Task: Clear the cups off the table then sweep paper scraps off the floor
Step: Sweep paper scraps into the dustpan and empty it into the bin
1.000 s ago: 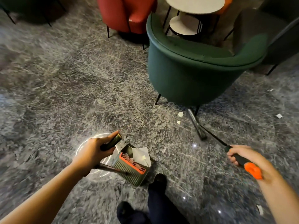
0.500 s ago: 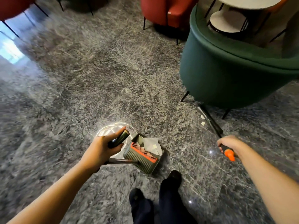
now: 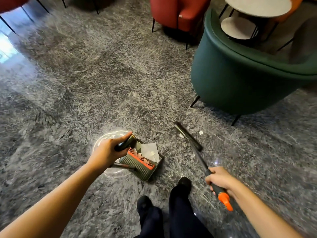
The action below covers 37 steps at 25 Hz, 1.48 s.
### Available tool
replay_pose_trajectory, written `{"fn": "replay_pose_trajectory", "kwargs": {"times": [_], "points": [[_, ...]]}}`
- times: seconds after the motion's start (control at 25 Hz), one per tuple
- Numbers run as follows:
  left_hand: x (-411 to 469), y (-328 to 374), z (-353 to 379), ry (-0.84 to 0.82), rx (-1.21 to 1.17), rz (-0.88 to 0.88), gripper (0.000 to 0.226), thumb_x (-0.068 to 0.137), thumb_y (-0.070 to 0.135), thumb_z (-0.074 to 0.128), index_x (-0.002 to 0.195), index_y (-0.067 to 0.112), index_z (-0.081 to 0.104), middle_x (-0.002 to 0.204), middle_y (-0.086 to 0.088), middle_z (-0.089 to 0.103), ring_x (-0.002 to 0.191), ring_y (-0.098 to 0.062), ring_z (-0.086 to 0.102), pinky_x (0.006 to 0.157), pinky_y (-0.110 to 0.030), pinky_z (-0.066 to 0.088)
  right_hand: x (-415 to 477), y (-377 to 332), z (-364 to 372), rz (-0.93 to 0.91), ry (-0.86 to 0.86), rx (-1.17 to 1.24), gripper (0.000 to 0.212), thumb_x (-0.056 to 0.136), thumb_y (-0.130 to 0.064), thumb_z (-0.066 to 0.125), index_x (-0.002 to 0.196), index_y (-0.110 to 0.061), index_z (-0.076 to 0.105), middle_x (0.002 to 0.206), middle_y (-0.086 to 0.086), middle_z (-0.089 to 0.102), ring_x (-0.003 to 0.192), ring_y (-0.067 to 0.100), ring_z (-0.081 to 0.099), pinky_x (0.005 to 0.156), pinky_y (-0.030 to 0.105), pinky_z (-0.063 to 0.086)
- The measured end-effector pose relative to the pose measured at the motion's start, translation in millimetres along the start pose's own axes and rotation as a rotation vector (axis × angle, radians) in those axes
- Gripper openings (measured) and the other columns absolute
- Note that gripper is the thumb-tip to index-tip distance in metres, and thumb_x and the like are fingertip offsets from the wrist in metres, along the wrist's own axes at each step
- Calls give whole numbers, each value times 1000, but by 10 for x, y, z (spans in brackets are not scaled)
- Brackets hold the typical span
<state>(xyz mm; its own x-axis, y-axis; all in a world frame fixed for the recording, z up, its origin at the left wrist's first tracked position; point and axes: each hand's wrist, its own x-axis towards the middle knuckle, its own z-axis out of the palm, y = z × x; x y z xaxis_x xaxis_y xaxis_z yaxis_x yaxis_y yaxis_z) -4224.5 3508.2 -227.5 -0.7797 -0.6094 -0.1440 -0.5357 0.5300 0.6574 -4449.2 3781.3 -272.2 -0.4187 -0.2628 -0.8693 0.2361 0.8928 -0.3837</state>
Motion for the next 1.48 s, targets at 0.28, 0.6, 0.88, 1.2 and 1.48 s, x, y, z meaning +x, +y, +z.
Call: {"fn": "replay_pose_trajectory", "kwargs": {"times": [0.28,0.6,0.88,1.2,1.48], "points": [[163,-13,38,-144,-20,35,55,82,6,70,131,26,55,50,18,46,40,3,37,46,-11,31,-556,-65,84,20,-211,-10,61,82,14,44,139,-10,39,58,10,47,30,10,45,29,15,34],[225,-78,-28,-139,-2,72,55,81,7,71,132,22,55,41,21,34,38,4,37,47,-11,32,-783,22,-190,22,-214,84,67,82,17,45,143,-11,33,47,7,53,30,13,45,28,16,35],[309,-36,-10,-239,13,184,52,82,8,70,131,19,56,114,0,69,79,0,61,73,-14,46,-573,47,-519,-9,28,126,39,79,17,47,109,-8,56,43,8,52,28,13,45,29,17,36],[491,137,286,-350,149,325,55,84,18,68,135,29,50,104,-3,72,83,-25,68,76,-42,52,30,21,-601,40,203,174,19,83,15,44,93,2,54,56,11,43,23,9,39,28,12,32],[496,120,378,-293,122,262,55,82,16,69,133,30,52,80,-15,68,68,-34,60,68,-45,51,-333,408,62,71,-9,60,22,79,13,48,96,2,56,50,10,45,28,12,43,32,17,37]]}}
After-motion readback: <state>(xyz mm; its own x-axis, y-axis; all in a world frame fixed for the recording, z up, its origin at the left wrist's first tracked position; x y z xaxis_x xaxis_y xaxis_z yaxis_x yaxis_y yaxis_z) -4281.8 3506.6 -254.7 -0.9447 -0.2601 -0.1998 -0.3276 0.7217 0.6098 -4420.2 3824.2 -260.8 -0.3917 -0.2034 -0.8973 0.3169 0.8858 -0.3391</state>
